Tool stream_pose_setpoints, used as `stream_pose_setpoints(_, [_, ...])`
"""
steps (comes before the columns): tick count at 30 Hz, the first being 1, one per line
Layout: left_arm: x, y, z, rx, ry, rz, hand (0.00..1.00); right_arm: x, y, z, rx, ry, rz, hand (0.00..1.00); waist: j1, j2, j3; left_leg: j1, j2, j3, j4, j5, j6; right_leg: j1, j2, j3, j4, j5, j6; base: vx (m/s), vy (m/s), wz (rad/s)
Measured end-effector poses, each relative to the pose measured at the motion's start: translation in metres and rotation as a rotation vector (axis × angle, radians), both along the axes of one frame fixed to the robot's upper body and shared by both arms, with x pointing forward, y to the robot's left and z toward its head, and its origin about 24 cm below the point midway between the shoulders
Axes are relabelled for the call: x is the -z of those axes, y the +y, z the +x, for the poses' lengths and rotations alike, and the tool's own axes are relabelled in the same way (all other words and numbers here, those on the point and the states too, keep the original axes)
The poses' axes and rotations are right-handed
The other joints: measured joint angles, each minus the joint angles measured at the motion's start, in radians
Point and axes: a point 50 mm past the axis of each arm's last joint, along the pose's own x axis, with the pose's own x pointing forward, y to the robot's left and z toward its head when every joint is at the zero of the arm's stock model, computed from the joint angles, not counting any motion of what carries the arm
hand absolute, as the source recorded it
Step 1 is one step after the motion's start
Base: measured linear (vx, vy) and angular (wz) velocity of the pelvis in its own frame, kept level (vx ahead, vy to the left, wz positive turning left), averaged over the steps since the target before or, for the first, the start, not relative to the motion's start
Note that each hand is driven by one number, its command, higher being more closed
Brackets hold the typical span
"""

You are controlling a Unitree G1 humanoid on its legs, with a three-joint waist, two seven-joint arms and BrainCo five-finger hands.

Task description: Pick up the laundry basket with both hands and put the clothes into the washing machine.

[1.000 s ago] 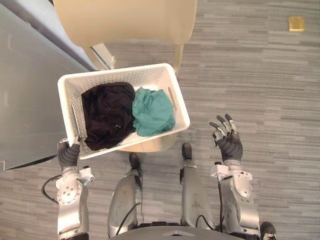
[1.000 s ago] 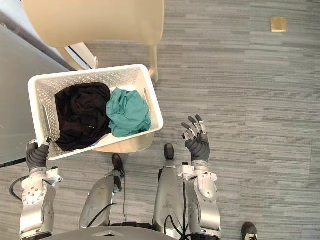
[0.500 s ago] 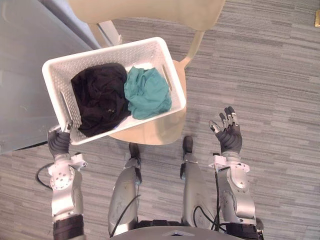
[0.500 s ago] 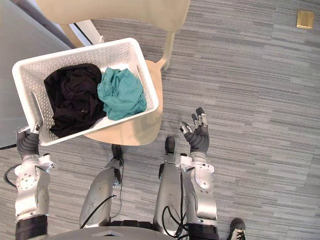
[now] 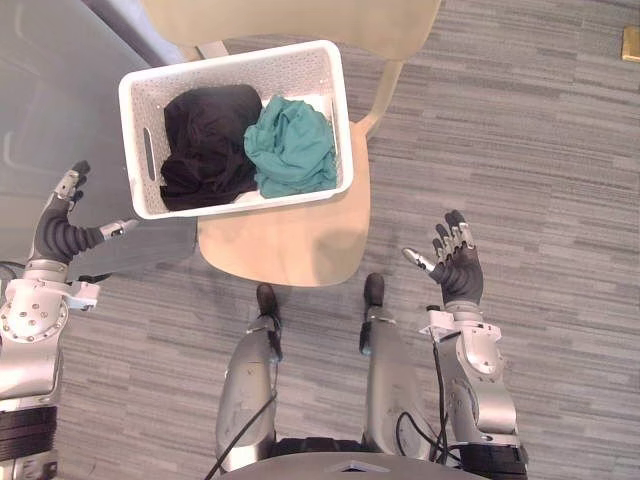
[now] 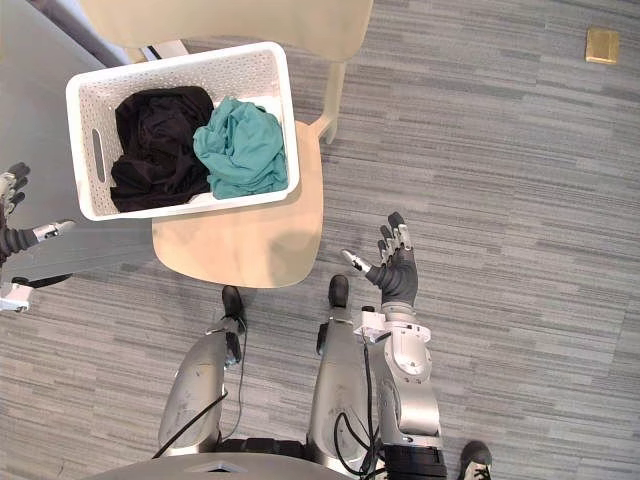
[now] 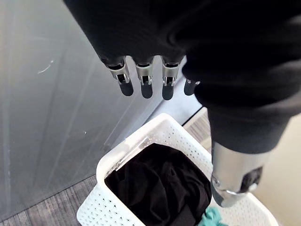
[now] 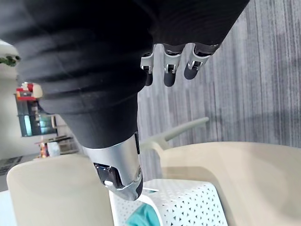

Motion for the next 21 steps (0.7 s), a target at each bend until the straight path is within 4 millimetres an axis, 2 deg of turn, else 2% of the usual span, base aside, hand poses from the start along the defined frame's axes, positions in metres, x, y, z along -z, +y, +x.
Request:
stream_pose_setpoints(6, [0.025, -0.005, -0.008, 0.066, 0.152, 0.018, 0.0, 0.003, 0.01, 0.001, -0.068, 0.017, -0.003, 0.0, -0.004, 0.0, 0.0, 0.008, 0.022, 0.004, 0.096, -0.047, -0.004, 0.003, 0.005, 0.003, 0.098, -0.05, -0.008, -0.05, -0.035, -0.03])
stream_pose_setpoints(8, [0.033, -0.005, -0.013, 0.042, 0.158, -0.029, 0.0, 0.006, 0.015, 0.001, -0.096, 0.032, -0.003, 0.0, 0.0, 0.0, -0.001, 0.027, 0.025, 0.008, 0.112, -0.055, -0.007, 0.015, 0.005, 0.009, 0.124, -0.063, -0.008, -0.04, -0.042, -0.03])
stream_pose_setpoints(10, [0.046, -0.006, -0.019, -0.018, 0.121, -0.145, 0.0, 0.012, 0.016, -0.002, -0.113, 0.062, -0.001, 0.0, 0.003, 0.0, -0.002, 0.066, 0.027, 0.014, 0.12, -0.064, -0.008, 0.049, 0.005, 0.009, 0.142, -0.081, -0.009, 0.0, 0.0, 0.0])
stream_pose_setpoints(11, [0.057, -0.009, -0.024, -0.067, 0.086, -0.256, 0.0, 0.019, 0.014, -0.007, -0.11, 0.09, -0.002, 0.0, 0.009, 0.0, -0.007, 0.099, 0.027, 0.012, 0.118, -0.072, -0.008, 0.082, 0.005, 0.006, 0.149, -0.092, -0.009, 0.0, -0.02, 0.08])
stream_pose_setpoints(13, [0.082, -0.016, -0.037, -0.16, 0.068, -0.417, 0.0, 0.033, 0.006, -0.021, -0.081, 0.16, 0.0, 0.0, 0.011, -0.001, -0.053, 0.124, 0.027, 0.004, 0.12, -0.086, -0.01, 0.109, 0.002, -0.005, 0.165, -0.117, -0.009, 0.02, -0.022, 0.14])
stream_pose_setpoints(16, [0.129, -0.037, -0.071, -0.291, 0.119, -0.702, 0.0, 0.056, -0.02, -0.05, 0.007, 0.301, -0.015, 0.0, 0.016, -0.005, -0.154, 0.189, 0.025, -0.022, 0.107, -0.093, -0.012, 0.182, -0.001, -0.035, 0.182, -0.163, -0.013, 0.1, -0.058, 0.24])
stream_pose_setpoints(18, [0.142, -0.049, -0.08, -0.301, 0.145, -0.802, 0.0, 0.066, -0.033, -0.062, 0.064, 0.36, -0.013, 0.0, 0.017, -0.006, -0.201, 0.21, 0.018, -0.052, 0.071, -0.074, -0.018, 0.216, -0.013, -0.07, 0.175, -0.175, -0.018, 0.02, -0.054, 0.42])
stream_pose_setpoints(21, [0.145, -0.069, -0.083, -0.266, 0.152, -0.868, 0.0, 0.075, -0.04, -0.074, 0.109, 0.415, 0.003, 0.0, 0.017, -0.012, -0.246, 0.232, 0.012, -0.079, 0.02, -0.034, -0.009, 0.244, -0.027, -0.122, 0.176, -0.185, -0.027, 0.01, -0.083, 0.52])
